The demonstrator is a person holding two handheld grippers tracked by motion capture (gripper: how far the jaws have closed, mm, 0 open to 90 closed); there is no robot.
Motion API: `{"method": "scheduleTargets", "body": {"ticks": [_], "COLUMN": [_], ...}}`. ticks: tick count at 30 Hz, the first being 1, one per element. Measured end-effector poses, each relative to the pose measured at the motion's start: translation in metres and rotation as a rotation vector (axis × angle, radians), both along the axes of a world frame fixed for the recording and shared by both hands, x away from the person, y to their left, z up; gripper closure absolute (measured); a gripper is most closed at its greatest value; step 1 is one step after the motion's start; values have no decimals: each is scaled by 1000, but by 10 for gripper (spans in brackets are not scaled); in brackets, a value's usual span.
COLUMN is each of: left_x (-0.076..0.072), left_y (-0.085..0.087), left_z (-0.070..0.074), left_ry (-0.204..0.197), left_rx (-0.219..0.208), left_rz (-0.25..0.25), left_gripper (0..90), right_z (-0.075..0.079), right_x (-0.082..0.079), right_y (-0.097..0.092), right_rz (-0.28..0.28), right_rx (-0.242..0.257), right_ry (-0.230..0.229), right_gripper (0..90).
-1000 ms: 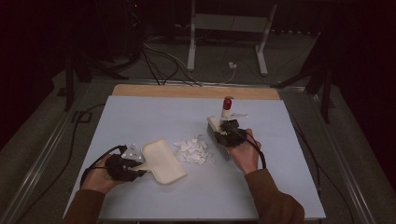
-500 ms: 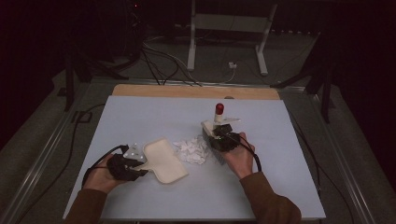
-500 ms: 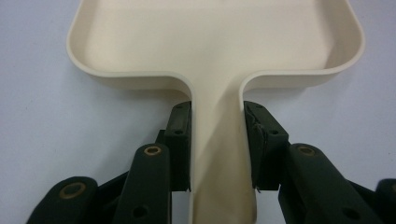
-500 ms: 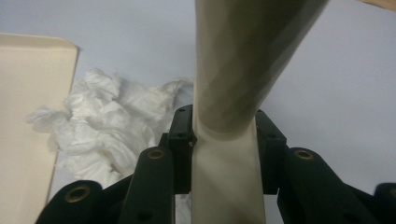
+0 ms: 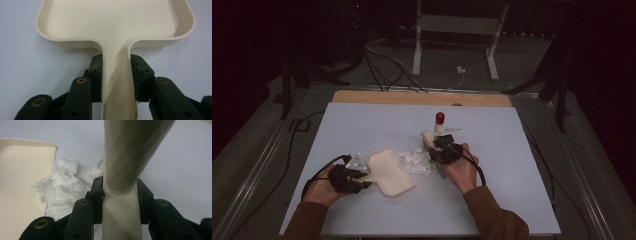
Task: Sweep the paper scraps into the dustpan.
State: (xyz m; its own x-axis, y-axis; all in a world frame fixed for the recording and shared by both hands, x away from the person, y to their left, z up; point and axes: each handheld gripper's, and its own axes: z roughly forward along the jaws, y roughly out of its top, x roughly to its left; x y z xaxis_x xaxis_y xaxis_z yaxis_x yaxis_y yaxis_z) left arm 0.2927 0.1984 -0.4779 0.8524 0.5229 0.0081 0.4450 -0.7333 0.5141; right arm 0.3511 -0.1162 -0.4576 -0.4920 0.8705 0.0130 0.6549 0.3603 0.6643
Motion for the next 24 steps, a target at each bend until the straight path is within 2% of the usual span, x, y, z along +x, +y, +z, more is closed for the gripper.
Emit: {"method": "scheduleTargets", "body": {"ticks": [24], "left_x": [5], "left_y": [-9], "left_z": [-2], "left_ry": [-6], "left_rx": [-8], "left_rz": [-4], "left_gripper": [667], "right_z": [0], "right_x": [-3], "right_y": [19], "right_rz": [39], "right_rx": [12], "right_ry": [5], "right_gripper": [666]}}
